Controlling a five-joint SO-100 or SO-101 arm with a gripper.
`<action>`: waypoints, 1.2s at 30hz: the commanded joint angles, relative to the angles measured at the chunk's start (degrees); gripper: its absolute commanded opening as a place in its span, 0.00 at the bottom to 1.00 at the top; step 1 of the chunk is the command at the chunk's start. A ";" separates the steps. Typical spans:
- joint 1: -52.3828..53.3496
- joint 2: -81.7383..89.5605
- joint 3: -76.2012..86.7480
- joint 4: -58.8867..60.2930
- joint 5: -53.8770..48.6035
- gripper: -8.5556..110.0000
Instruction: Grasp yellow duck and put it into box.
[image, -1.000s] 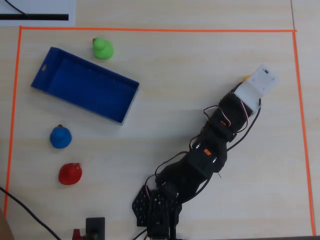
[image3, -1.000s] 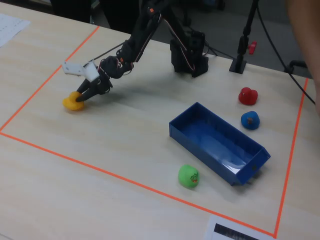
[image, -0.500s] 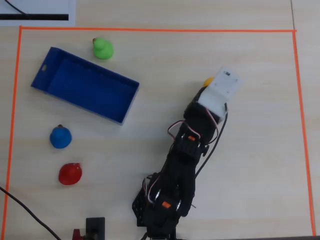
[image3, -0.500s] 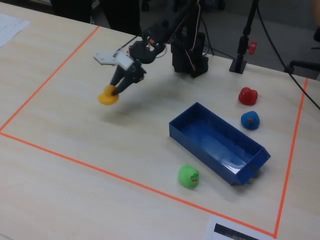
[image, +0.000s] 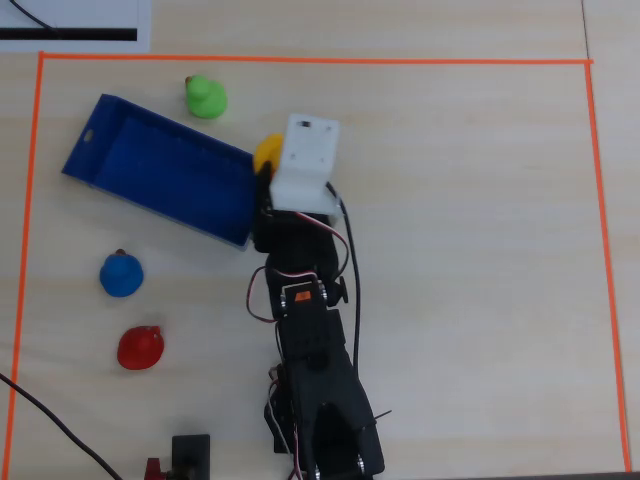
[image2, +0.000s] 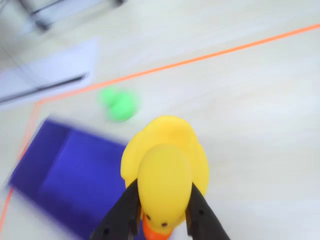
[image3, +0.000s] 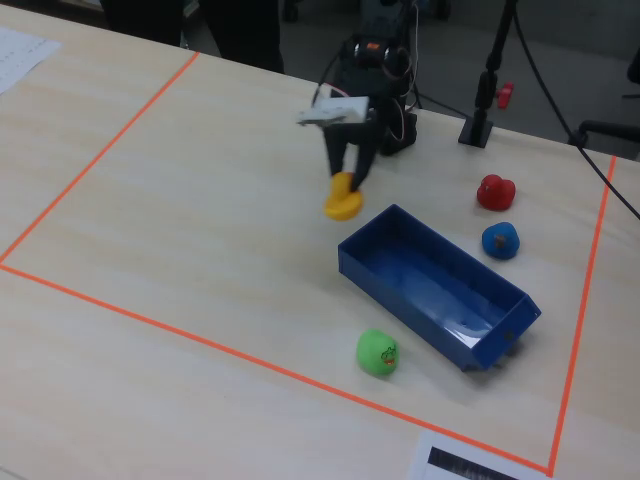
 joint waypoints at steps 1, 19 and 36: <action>-12.39 -1.14 -9.93 13.71 2.02 0.07; -13.01 -30.50 -24.26 9.84 4.39 0.07; -7.12 -42.45 -27.77 5.27 -0.70 0.23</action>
